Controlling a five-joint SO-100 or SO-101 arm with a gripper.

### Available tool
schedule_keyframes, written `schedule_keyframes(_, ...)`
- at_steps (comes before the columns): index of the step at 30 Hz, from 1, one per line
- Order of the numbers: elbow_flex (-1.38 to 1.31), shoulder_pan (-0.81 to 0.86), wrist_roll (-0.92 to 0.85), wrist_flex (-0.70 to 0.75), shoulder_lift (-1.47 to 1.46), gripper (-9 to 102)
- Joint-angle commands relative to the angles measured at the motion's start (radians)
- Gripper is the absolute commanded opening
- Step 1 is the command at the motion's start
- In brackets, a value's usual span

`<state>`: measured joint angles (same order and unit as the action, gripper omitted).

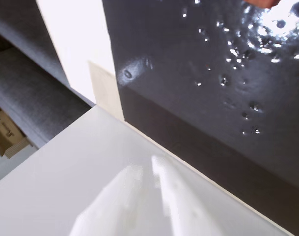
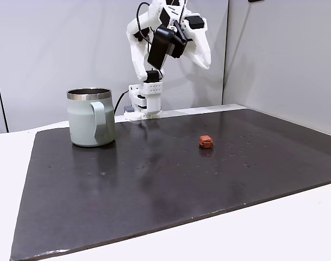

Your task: Grasp a cube and put it in the cup.

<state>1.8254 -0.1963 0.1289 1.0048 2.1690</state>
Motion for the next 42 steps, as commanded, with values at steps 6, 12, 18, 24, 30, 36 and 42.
schedule_keyframes(6, -0.296, -0.018, 0.057, 0.179, -0.193, 0)
schedule_keyframes(12, -0.439, -0.038, 0.071, 0.293, -0.324, 0)
schedule_keyframes(18, -0.611, -0.034, 0.074, 0.428, -0.476, 0)
schedule_keyframes(24, -0.710, -0.011, 0.084, 0.525, -0.597, 0)
schedule_keyframes(30, -0.762, 0.071, 0.117, 0.561, -0.667, 0)
schedule_keyframes(36, -0.825, 0.114, 0.150, 0.572, -0.747, 0)
schedule_keyframes(42, -0.928, 0.112, 0.158, 0.597, -0.853, 0)
